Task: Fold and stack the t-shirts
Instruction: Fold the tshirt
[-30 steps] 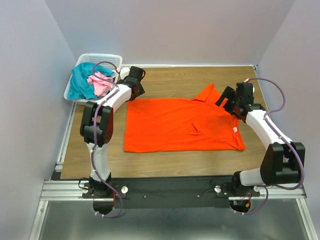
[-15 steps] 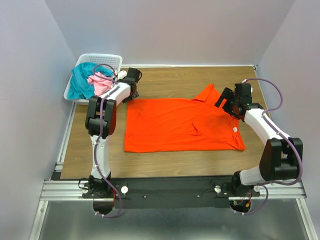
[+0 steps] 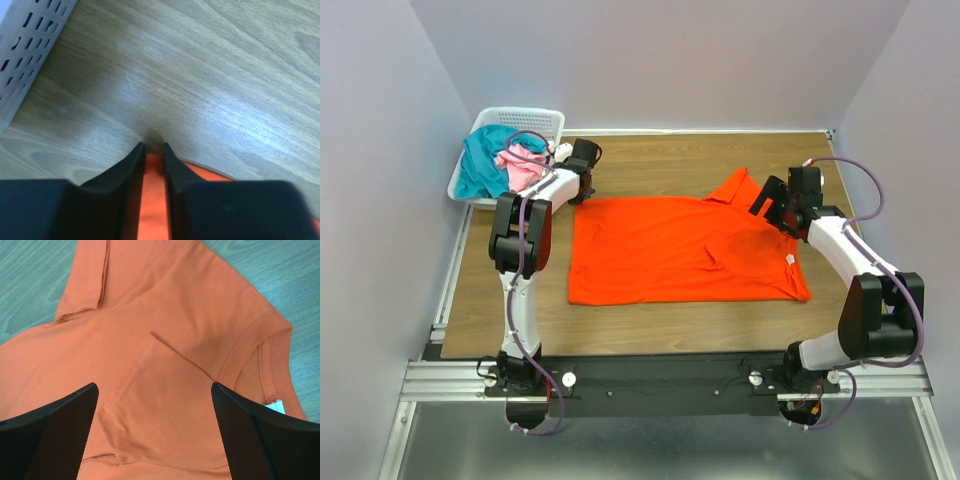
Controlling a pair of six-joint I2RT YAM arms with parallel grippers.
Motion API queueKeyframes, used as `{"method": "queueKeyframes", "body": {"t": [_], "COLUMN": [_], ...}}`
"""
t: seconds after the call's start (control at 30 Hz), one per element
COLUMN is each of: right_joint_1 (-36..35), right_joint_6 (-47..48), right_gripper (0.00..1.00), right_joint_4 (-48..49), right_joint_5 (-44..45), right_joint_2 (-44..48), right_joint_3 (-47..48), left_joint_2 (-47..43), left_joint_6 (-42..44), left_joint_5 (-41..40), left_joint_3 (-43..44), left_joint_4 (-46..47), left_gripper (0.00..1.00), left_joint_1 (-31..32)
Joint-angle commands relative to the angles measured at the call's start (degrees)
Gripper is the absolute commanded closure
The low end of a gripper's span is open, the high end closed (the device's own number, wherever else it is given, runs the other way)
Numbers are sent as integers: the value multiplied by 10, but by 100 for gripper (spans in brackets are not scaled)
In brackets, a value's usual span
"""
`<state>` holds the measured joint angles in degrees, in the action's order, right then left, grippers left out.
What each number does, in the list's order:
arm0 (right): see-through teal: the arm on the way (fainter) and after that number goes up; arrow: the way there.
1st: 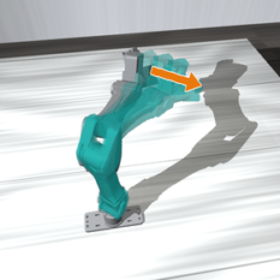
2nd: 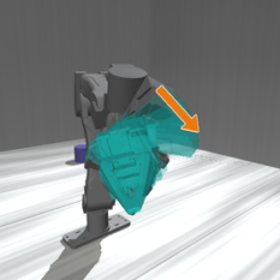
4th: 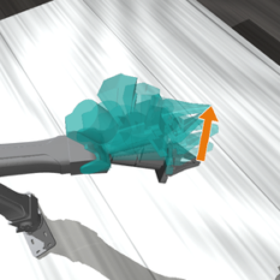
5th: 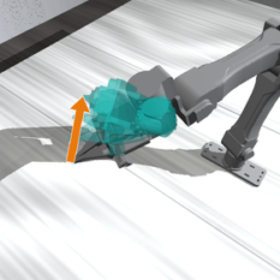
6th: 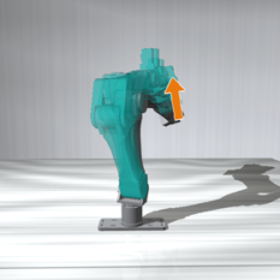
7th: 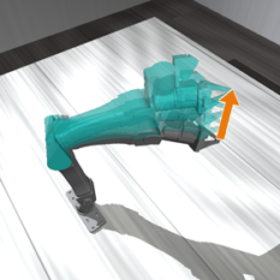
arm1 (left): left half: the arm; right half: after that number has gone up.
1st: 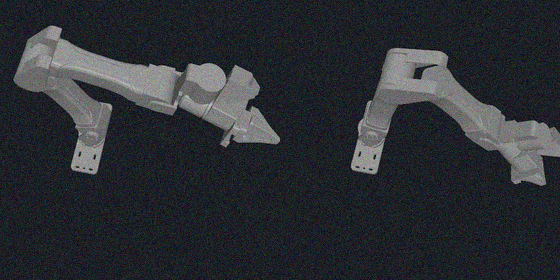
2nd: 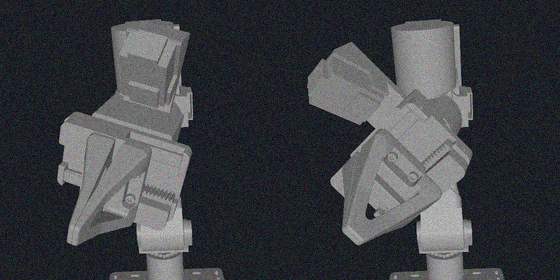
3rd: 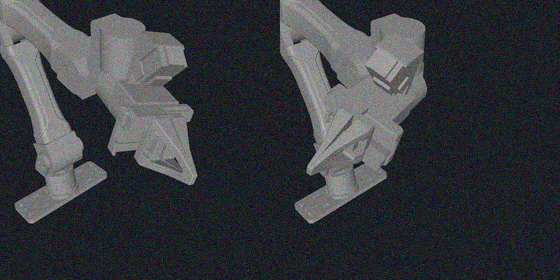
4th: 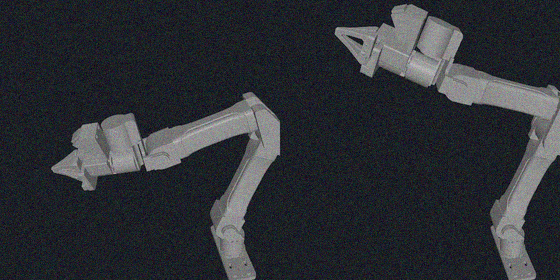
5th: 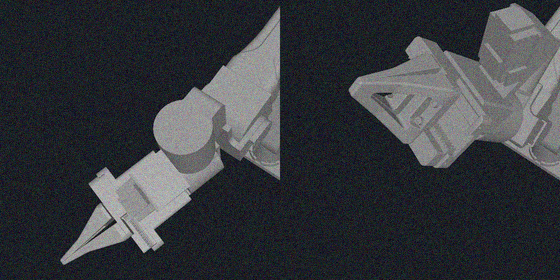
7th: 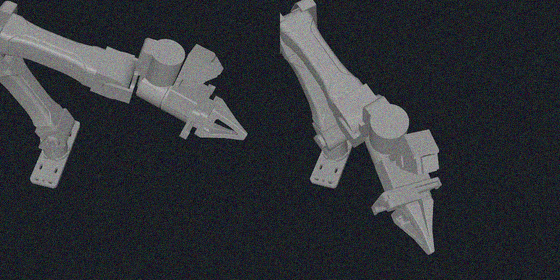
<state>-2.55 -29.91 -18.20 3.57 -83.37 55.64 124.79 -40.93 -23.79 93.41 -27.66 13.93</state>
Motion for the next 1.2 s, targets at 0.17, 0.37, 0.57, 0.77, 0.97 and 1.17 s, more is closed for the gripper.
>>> {"method": "queueKeyframes", "body": {"t": [0.17,0.37,0.57,0.77,0.97,1.17], "right_joint_1": [3,2,-4,-4,-6,-6], "right_joint_6": [25,36,63,74,75,71], "right_gripper": [0,1,5,14,22,33], "right_joint_4": [9,21,23,24,24,25], "right_joint_5": [24,6,12,14,20,0], "right_joint_2": [-7,-77,-174,-318,-422,-506], "right_joint_3": [8,79,201,314,436,503], "left_joint_2": [-12,-57,-64,-70,-68,-68], "left_joint_6": [23,38,52,55,54,52], "left_joint_5": [51,58,74,77,85,85], "left_joint_3": [-30,-71,-71,-77,-73,-74], "left_joint_4": [16,58,55,59,59,57], "left_gripper": [100,100,100,100,100,100], "left_joint_1": [-1,-1,3,3,3,3]}}
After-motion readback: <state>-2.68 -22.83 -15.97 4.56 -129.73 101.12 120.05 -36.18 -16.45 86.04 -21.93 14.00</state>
